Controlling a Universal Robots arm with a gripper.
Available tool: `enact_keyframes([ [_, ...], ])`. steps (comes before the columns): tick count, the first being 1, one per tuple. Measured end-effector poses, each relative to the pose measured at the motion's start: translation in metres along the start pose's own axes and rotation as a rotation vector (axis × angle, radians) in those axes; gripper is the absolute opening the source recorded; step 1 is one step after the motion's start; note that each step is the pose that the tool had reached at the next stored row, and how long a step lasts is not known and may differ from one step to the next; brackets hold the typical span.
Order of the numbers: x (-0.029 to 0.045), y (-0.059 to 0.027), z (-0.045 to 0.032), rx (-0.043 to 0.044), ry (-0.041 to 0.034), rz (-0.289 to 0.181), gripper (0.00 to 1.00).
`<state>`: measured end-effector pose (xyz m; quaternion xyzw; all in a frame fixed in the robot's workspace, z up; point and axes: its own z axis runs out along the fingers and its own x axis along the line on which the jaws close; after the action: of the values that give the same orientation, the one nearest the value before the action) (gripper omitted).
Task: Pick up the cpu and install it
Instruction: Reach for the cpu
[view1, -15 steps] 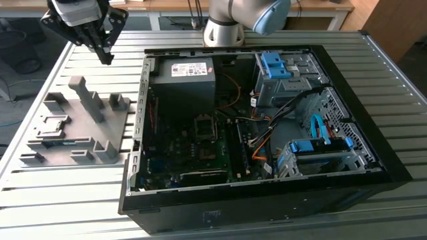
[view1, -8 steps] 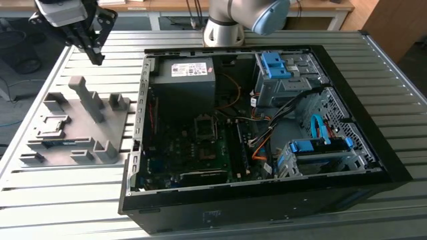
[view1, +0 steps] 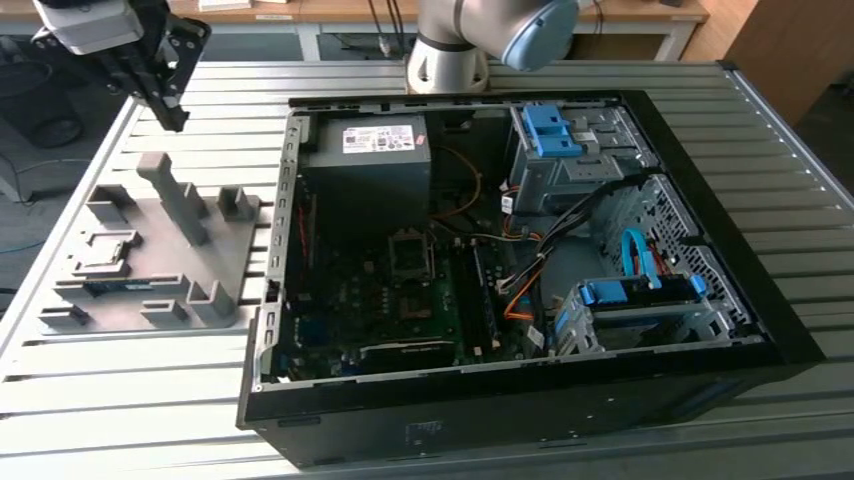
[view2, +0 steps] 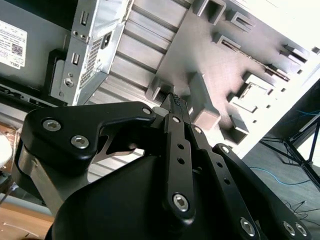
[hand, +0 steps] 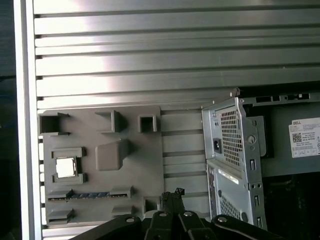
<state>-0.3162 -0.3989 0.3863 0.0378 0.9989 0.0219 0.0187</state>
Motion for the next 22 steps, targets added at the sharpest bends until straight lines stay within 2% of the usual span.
enact_keyframes([
  [22, 0.0481, -0.0036, -0.0009, 0.0, 0.0, 0.0, 0.1],
])
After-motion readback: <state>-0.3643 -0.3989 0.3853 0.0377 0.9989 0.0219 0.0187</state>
